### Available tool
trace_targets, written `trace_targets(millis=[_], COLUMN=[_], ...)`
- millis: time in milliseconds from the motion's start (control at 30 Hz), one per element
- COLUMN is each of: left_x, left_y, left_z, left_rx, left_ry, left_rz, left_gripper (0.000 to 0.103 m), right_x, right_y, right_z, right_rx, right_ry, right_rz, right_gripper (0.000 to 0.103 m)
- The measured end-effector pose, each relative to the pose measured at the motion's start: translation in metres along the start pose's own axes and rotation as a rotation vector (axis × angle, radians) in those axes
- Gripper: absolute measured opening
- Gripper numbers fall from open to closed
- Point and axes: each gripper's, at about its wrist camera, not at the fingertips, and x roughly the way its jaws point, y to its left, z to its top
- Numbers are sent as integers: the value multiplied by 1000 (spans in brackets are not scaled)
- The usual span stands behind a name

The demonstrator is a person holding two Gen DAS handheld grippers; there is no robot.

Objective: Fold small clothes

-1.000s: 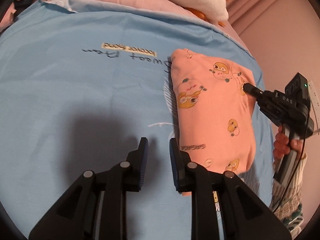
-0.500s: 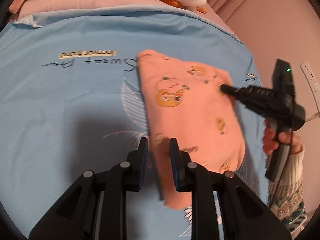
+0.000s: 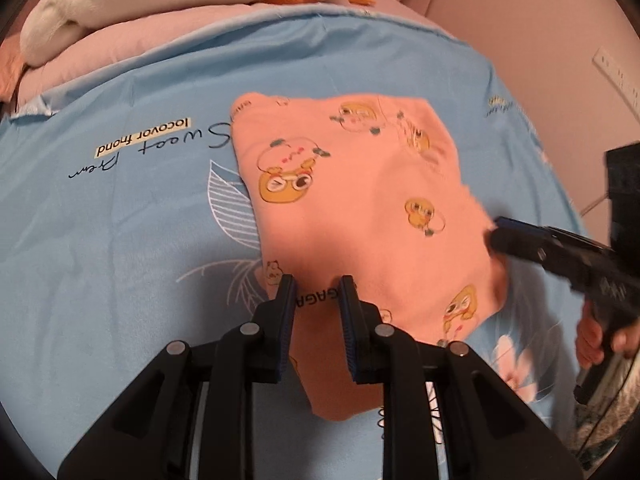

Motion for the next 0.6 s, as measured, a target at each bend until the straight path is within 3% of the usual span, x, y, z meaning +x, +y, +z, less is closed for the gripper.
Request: trace_targets(millis=[67,133,200,367,467,533,600], left_x=[10,13,12,-10,-13,-2,9], left_y=[-5,-8,-8,-3,-9,-16,-16], left_z=[-2,-5,-7,-20,-29,-39,-44], left_rx=[27,55,66,52,61,82,88], left_ry=[13,14,10,-3,-23,-6,4], left_rz=[32,49,53,47,19,11,30], left_gripper=[21,21,21,22,22,22,22], right_x=[5,27,31,7,-8,-1,22], right_y=[3,5,9,16,31,31,24], right_z=[-8,-19,-26,-23,-27,-31,-39], right_rx=[-45,-98,-166,-172,-213,-238,-232], right_ry=[5,83,78,19,-60,-32,51], right_rz=[-49,-173,-213,-232,-146,-134,-176], right_gripper=[33,33,33,33,33,33,33])
